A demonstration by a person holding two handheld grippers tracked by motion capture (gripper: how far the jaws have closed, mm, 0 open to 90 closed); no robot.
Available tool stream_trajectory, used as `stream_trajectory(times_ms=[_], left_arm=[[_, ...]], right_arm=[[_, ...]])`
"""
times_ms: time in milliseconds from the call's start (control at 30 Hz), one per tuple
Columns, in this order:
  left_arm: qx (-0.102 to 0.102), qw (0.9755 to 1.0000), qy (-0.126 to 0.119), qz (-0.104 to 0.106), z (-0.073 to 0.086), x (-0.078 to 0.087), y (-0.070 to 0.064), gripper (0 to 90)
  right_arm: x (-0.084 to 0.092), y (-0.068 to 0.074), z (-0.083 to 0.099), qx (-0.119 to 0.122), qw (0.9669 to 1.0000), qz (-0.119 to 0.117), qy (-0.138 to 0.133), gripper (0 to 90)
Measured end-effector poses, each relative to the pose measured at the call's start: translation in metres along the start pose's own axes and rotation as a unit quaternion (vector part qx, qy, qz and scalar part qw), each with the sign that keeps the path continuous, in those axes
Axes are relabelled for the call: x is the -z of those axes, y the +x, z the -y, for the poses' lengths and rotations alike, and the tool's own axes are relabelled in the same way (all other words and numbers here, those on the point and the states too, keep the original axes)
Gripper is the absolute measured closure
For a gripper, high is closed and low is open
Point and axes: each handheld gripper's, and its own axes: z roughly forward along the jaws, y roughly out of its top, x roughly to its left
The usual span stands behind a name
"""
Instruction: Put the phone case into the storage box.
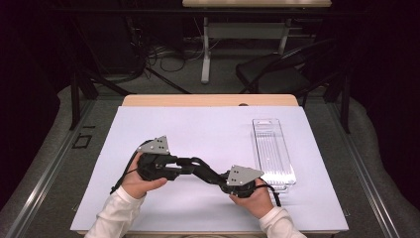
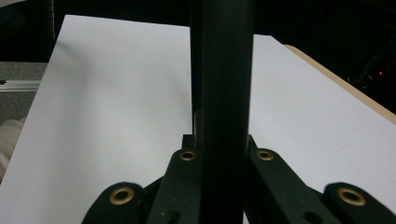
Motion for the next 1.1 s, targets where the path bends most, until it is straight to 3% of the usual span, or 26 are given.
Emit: stream_trajectory(times_ms=[200,1100], left_arm=[[0.004,1.0,0.001,0.008,0.0016,-0.0003,0.0025,71.6],[-0.011,0.9999,0.01,0.003,0.0023,-0.0011,0.0005,81.0]], right_arm=[[-0.0005,-0.0005,0.0006,-0.004,1.0,-0.003,0.003,87.3],[-0.0018,-0.0025,0.0026,-0.017,0.9997,-0.015,0.007,86.3]])
